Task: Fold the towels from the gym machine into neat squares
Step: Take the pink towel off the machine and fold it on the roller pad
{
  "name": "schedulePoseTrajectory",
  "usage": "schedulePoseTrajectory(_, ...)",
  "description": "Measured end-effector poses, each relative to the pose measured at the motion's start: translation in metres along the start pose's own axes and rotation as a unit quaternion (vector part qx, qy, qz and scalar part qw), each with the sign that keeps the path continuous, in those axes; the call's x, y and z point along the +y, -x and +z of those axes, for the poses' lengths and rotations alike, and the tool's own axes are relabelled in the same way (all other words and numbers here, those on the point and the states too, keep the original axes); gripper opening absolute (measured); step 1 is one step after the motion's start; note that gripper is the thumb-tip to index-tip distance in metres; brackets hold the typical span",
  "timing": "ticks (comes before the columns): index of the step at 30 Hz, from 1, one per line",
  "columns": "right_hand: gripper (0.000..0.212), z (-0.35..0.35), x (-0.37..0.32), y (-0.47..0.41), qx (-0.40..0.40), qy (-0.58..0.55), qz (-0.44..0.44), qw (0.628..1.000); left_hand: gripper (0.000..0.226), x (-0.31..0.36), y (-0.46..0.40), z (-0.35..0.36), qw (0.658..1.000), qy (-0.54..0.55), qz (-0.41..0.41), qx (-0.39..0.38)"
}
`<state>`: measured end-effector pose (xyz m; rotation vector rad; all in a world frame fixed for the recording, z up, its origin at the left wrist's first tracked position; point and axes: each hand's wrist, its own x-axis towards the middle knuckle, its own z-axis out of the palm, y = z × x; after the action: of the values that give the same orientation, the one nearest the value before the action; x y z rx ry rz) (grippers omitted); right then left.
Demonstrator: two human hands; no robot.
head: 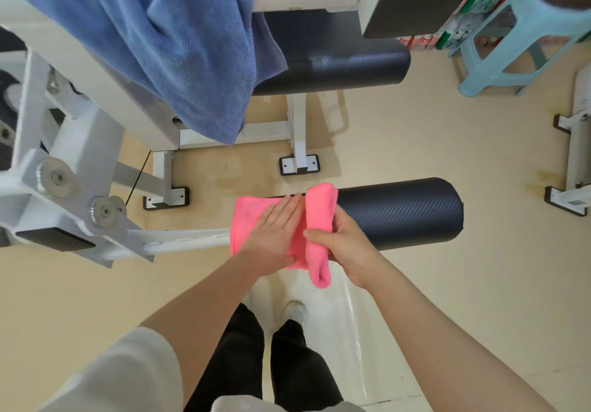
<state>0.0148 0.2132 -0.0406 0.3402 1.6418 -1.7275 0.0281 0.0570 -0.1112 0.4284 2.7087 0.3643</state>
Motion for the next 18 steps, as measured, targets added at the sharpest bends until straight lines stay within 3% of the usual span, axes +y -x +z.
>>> schedulePoseTrajectory(3, 0.045, 0.033, 0.000, -0.006, 0.006, 0.088, -0.002, 0.996, 0.057, -0.033, 0.025, -0.008, 0.992, -0.012, -0.058, 0.107)
schedulePoseTrajectory(5, 0.044, 0.054, 0.002, -0.012, 0.018, 0.123, -0.004, 0.992, 0.040, -0.054, 0.042, -0.009, 0.993, 0.019, -0.072, 0.087)
schedulePoseTrajectory(8, 0.050, 0.080, 0.009, -0.026, 0.041, 0.148, -0.009, 0.988, 0.044, -0.071, 0.055, -0.010, 0.989, 0.122, -0.085, 0.007)
schedulePoseTrajectory(10, 0.052, 0.094, 0.013, -0.033, 0.051, 0.161, -0.006, 0.986, 0.044, -0.077, 0.056, -0.013, 0.976, 0.202, -0.087, 0.006)
schedulePoseTrajectory(14, 0.076, 0.113, 0.017, -0.041, 0.026, 0.205, 0.026, 0.978, 0.035, -0.083, 0.053, -0.019, 0.912, 0.374, -0.165, 0.044)
schedulePoseTrajectory(16, 0.089, 0.121, 0.020, -0.044, 0.020, 0.231, 0.067, 0.971, 0.028, -0.083, 0.053, -0.022, 0.851, 0.477, -0.218, 0.029)
schedulePoseTrajectory(18, 0.087, 0.123, 0.026, -0.049, 0.043, 0.241, 0.073, 0.967, 0.021, -0.082, 0.051, -0.025, 0.802, 0.538, -0.258, 0.033)
